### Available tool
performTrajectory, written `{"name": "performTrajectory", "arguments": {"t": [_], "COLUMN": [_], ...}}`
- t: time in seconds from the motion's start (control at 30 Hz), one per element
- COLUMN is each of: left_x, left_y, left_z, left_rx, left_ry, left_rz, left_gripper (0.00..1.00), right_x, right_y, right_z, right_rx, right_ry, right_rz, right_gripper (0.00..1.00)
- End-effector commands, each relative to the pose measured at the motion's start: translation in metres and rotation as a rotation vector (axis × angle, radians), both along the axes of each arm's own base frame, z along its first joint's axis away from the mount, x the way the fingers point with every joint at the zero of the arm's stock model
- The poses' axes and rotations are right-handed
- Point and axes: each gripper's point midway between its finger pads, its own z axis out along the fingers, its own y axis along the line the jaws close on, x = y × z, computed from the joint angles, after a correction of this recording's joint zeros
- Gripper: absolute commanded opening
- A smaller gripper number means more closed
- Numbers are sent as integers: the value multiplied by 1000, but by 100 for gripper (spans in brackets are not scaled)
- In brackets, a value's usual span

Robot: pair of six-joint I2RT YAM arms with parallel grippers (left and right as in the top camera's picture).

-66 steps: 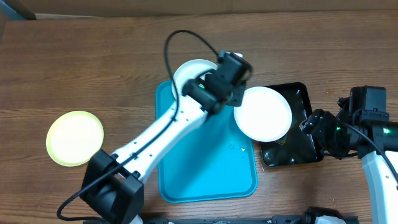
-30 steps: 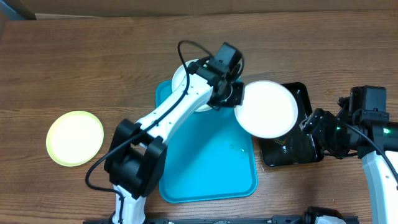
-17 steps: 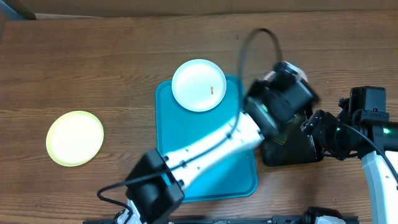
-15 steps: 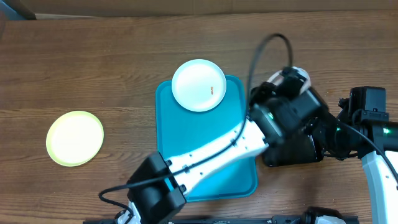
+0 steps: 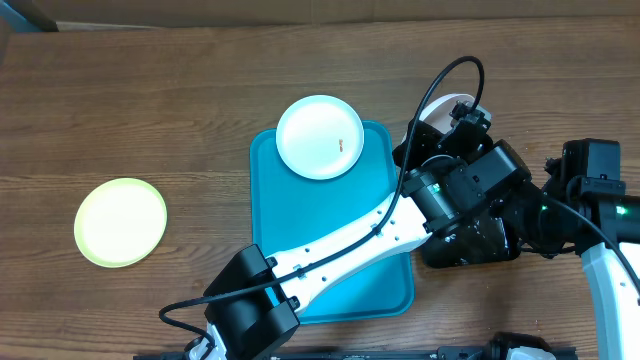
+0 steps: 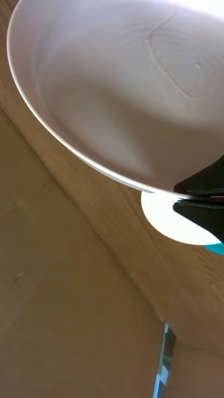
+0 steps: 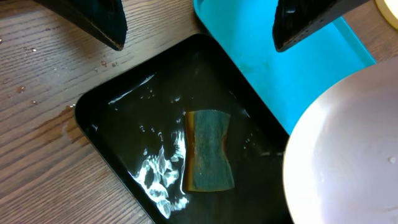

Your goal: Clean dirty plates on tray and stack at the side

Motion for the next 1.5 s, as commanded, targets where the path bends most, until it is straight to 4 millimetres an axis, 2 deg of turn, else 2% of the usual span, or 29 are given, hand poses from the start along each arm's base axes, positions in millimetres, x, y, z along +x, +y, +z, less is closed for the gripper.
{"name": "performTrajectory", "arguments": {"t": [0.0,0.23,0.37,0.47,0.53,0.57,0.6,0.63,0.67,0.7,0.77,0.8,0.83,0.93,1.0,1.03,1.07,1.1,1.13,1.17,1.2,1.23,1.27,1.3,1.33,1.37,1.4,1.43,1.47], "left_x": [2,-2,-9,-2,-7,-10,-8,-2,2,0,-9,-9,-4,-6,-2,-5,-10,-11,-6,-4,-5,-10,-13,-9,-3,-6,-14,-17,-11], "left_y": [8,12,-11,14,-1,-14,-13,2,16,14,-11,-10,2,-3,9,1,-12,-14,1,12,8,-11,-19,-10,2,-6,-24,-27,-11], "left_z": [27,34,14,29,25,20,23,34,46,47,32,33,40,38,46,41,34,32,42,51,48,37,30,33,42,39,29,26,32], "left_rx": [-13,-17,-53,-42,-130,-92,-19,36,-13,-74,-37,8,-12,-10,-4,-37,-2,80,120,41,-61,-50,27,84,-26,-107,-58,78,158], "left_ry": [-61,-55,95,13,70,122,107,37,-37,-32,88,82,30,49,-6,27,73,88,32,-25,-17,63,107,89,32,56,133,153,108], "left_rz": [28,26,-131,-12,-74,-177,-202,-125,-19,-14,-196,-206,-120,-153,-76,-113,-203,-259,-174,-70,-53,-175,-273,-251,-124,-132,-277,-373,-306], "left_gripper": [4,4,4,4,4,4,4,4,4,4,4,4,4,4,4,4,4,4,4,4,4,4,4,4,4,4,4,4,4], "right_x": [2,-3,-3,-6,-9,-8,-8,-8,-9,-9,-8,-7,-7,-8,-8,-8,-7,-7,-8,-8,-8,-8,-8,-8,-8,-8,-8,-8,-8], "right_y": [-6,-21,-30,-41,-49,-51,-51,-51,-51,-50,-49,-50,-50,-50,-50,-50,-50,-50,-50,-49,-49,-49,-49,-49,-49,-49,-49,-49,-50], "right_z": [9,9,17,21,21,21,21,21,21,21,21,21,21,21,21,21,21,21,21,21,21,21,21,21,21,21,21,21,21], "right_rx": [-29,9,129,183,187,185,185,185,185,185,183,182,182,183,183,183,183,183,183,183,184,184,184,184,184,185,185,184,183], "right_ry": [-30,-22,-81,-104,-106,-108,-109,-108,-107,-107,-109,-111,-111,-111,-111,-111,-111,-111,-110,-109,-107,-108,-108,-107,-107,-106,-107,-108,-110], "right_rz": [-2,-63,-71,-135,-174,-181,-181,-181,-180,-176,-170,-170,-170,-170,-170,-170,-170,-170,-170,-170,-171,-171,-171,-171,-171,-171,-171,-171,-170], "right_gripper": [78,77,77,77,77,77,78,78,78,78,78,78,77,77,78,78,77,77,78,77,77,78,77,77,77,77,77,77,77]}}
